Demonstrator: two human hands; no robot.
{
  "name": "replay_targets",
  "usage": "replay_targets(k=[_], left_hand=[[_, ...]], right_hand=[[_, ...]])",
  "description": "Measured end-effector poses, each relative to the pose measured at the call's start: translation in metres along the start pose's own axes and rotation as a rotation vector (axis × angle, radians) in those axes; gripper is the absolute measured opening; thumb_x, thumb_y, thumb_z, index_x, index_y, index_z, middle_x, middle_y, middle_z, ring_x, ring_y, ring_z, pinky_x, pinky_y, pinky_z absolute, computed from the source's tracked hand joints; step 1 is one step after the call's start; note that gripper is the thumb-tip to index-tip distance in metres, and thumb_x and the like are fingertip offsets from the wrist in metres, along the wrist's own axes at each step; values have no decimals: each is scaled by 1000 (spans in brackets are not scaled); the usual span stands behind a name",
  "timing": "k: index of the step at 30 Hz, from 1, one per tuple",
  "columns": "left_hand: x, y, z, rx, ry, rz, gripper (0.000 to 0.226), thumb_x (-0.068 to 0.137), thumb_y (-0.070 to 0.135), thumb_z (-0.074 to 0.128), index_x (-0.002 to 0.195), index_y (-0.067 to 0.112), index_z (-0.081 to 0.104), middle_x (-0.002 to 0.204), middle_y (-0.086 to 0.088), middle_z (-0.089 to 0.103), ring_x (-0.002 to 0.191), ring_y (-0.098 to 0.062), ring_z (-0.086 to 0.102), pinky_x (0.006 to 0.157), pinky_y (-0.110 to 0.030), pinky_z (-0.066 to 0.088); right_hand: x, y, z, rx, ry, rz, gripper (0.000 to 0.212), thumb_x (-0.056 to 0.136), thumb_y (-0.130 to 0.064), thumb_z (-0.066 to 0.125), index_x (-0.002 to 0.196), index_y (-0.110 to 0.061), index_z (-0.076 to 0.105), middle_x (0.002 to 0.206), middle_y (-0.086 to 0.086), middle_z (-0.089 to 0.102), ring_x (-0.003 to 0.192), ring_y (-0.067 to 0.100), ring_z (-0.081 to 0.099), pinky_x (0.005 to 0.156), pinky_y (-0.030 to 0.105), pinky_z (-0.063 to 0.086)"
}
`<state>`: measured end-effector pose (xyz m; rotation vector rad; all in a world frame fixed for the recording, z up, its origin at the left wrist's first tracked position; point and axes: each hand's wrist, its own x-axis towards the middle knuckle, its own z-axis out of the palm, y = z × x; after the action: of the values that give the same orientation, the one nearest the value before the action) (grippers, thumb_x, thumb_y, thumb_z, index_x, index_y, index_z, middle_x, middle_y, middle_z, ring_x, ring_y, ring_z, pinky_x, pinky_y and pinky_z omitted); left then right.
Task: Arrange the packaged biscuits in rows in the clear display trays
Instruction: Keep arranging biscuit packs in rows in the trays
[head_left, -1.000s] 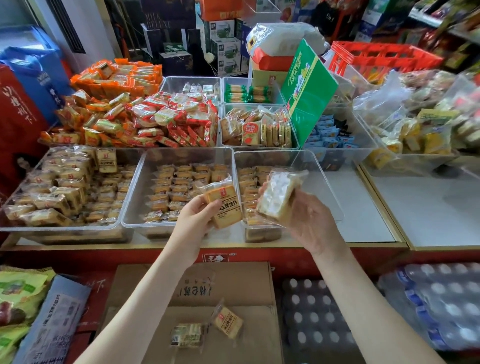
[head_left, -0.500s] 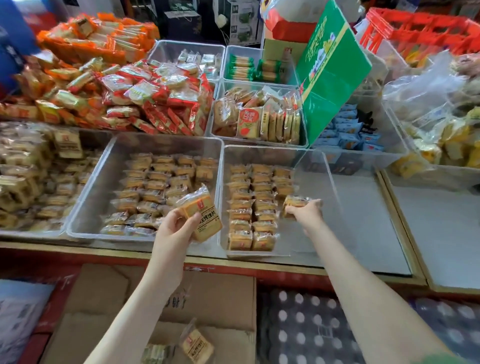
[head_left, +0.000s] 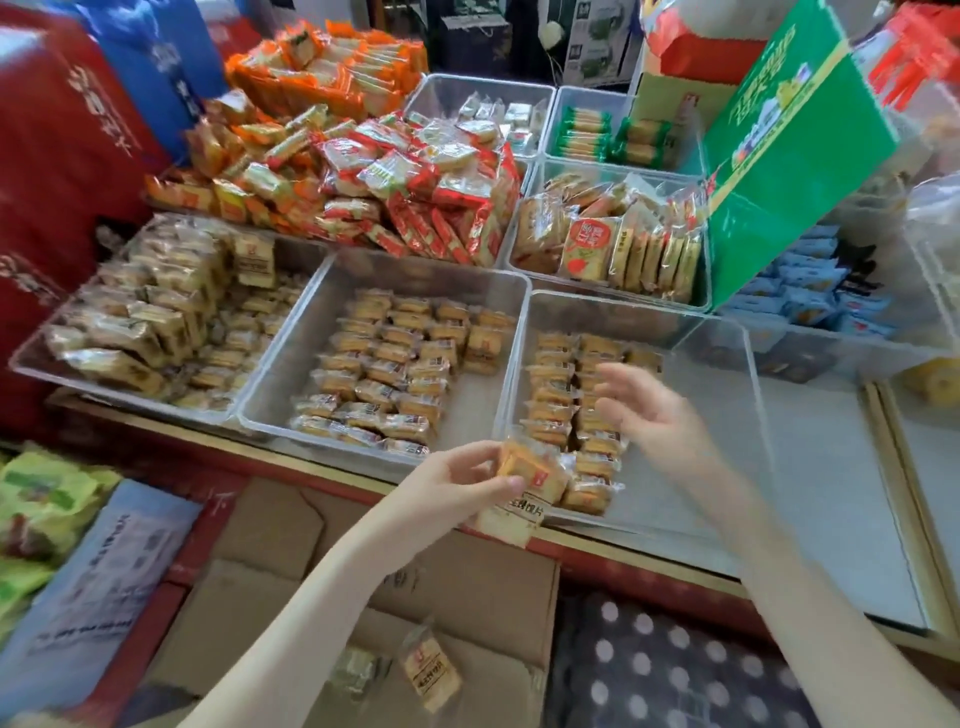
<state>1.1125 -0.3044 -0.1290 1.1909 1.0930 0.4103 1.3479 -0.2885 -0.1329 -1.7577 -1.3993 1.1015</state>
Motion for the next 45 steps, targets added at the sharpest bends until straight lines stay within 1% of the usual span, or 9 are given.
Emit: replay_targets(k=[3,7,11,17,21,24,38,41,45], left_hand=[[-5,17,-1,103,-98,-15,20,91,31,66,110,35,67,99,8,76,88,-7,71,65,-17,50],[-16,33,-4,153,10,23,14,88,31,70,100,26,71,94,0,76,83,-10,72,66,-22,54],[-34,41,-12,-219,122,-13,46,74,47,67,102,10,63,96,-9,71,79,-17,70,67,-30,55],[-69,33,-18,-529,128,89,41,75,29,66,107,3,65,106,-17,73,94,-23,71,74,-25,59],[-82,24,-30,-377,157,116,46,70,27,70,108,2,67,100,-12,75,96,-23,70,85,-31,58],[-88,24,-47,-307,104,83,43,66,26,74,104,6,69,100,-12,75,92,-21,68,93,-36,55],[-100,26,-50,-198,189,266,19,83,6,72,72,11,58,63,-1,62,62,-16,56,67,-32,53],[-94,29,-35,102,338,364,9,88,14,71,87,16,62,81,3,65,78,-14,59,70,-23,52],[-100,27,0,492,421,575,52,94,28,63,140,15,43,130,3,51,120,-12,49,102,-28,43]], right_hand=[[-49,-34,17,63,-212,-65,24,92,-12,63,103,-32,68,99,-17,70,92,-5,64,76,13,51],[-72,-42,29,178,-30,40,19,89,-6,66,93,-24,69,86,-9,71,81,1,66,67,15,52],[-88,-59,35,721,-33,222,10,88,-3,60,97,-3,64,84,6,75,79,17,72,61,21,55],[-109,-83,52,1306,42,245,12,76,-10,60,79,-3,69,86,21,71,59,16,67,47,18,50],[-119,-91,66,1309,22,160,11,75,-12,64,73,-7,74,78,14,71,63,16,67,53,20,54],[-125,-91,72,1237,-13,101,9,69,-15,76,74,-9,73,93,17,72,87,25,70,80,33,57],[-146,-97,86,734,469,44,10,92,0,57,85,-6,60,73,1,69,65,13,63,62,26,52],[-146,-100,85,763,485,51,9,97,-8,54,88,-10,57,92,9,72,86,21,72,70,32,58],[-147,-103,81,692,576,30,12,100,-10,50,90,-14,55,94,8,69,89,21,71,72,32,58]])
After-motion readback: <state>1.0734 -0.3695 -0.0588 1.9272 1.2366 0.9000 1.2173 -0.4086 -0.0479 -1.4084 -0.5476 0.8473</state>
